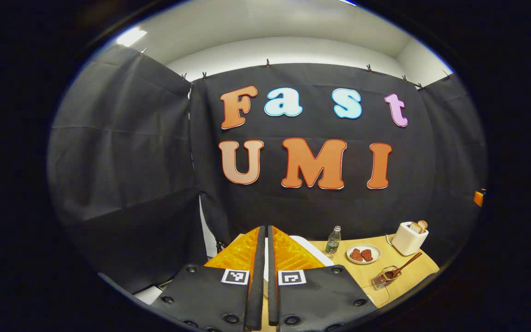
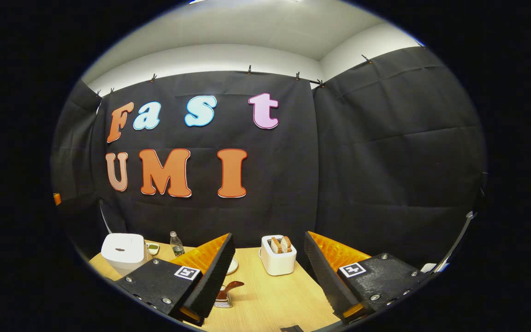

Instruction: Close the left gripper, press the button to open the rice cooker; take a wooden spoon from the chopstick holder with the right hand, scoop a spoonful of rice and pour it into the rice cooker, then put the wooden spoon back into the chopstick holder.

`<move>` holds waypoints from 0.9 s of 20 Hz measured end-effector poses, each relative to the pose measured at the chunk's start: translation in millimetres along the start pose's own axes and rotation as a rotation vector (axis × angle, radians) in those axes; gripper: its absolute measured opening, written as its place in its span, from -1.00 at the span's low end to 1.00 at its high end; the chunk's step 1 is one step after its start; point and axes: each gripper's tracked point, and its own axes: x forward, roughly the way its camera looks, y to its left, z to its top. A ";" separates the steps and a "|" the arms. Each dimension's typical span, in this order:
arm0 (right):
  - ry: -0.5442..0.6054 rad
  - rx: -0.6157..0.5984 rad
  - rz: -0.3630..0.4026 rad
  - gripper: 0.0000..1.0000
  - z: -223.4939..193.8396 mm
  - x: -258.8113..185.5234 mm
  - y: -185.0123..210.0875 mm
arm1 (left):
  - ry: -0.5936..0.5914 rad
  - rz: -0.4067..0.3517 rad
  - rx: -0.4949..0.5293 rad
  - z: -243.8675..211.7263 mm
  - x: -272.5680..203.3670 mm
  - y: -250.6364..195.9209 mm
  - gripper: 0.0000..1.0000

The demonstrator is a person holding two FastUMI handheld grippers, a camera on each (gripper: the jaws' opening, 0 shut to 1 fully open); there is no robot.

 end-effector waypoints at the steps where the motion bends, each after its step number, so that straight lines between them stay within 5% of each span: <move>1: 0.002 -0.004 -0.002 0.88 -0.6 0.9 -0.5 | 0.002 -0.015 0.004 4.4 -0.7 -5.4 -0.92; 18: 0.044 -0.048 -0.133 0.87 -16.0 -10.5 -41.3 | 0.202 -0.219 -0.003 -147.0 169.4 -80.6 -0.91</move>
